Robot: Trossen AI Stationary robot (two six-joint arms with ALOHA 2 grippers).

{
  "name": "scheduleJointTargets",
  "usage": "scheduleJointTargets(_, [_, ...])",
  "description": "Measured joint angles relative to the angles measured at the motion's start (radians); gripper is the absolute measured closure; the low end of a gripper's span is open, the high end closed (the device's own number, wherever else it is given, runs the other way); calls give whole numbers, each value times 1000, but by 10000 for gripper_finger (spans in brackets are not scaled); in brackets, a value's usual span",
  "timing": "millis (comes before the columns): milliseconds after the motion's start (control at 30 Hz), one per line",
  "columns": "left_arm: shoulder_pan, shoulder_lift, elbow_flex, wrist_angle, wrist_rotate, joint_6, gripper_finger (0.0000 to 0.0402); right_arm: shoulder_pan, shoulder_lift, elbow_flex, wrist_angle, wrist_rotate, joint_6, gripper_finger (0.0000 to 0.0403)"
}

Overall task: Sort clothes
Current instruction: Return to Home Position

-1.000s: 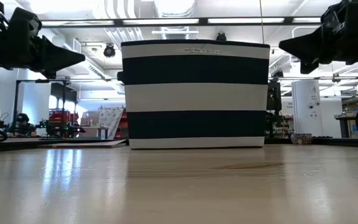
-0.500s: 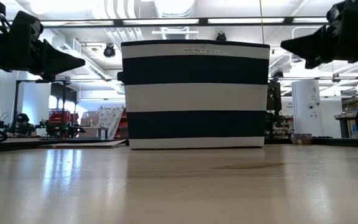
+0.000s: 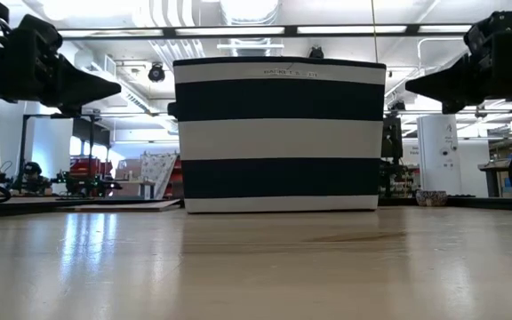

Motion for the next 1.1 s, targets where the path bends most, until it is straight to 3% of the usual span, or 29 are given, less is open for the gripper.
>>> scheduleJointTargets(400, [0,2,0,-1,0,-10,402,0,17,0,-30,2,-41,403])
scheduleJointTargets(1100, [0,4,4,-5,0,0,402,0,24,2,-53,-4,32,403])
